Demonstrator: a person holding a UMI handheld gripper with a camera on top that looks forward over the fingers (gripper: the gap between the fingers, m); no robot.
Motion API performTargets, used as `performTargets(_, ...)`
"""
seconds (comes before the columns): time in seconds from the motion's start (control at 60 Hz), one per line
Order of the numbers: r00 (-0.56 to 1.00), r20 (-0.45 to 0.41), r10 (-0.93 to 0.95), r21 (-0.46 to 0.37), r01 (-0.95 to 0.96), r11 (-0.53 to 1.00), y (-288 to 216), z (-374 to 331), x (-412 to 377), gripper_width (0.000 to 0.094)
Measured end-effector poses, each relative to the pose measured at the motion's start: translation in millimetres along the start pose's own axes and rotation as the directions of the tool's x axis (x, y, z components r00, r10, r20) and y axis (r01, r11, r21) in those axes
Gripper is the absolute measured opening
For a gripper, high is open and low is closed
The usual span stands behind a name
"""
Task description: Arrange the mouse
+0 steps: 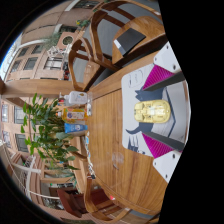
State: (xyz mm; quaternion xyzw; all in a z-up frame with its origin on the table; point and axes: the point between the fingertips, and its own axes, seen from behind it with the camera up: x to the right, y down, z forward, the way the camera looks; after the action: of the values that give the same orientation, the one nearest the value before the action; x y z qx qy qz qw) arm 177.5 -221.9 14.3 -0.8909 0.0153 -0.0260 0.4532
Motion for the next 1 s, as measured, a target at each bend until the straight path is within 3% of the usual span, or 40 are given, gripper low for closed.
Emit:
performTargets(0.567, 0.998, -0.058, -0.039, 0.144, 0.047, 0.989, -24.9, -178.2, -1.4, 0.0852)
performTargets(1.0, 0.998, -0.037, -0.06, 0.169, 0.065, 0.983, -12.4, -218.2, -6.0, 0.0852)
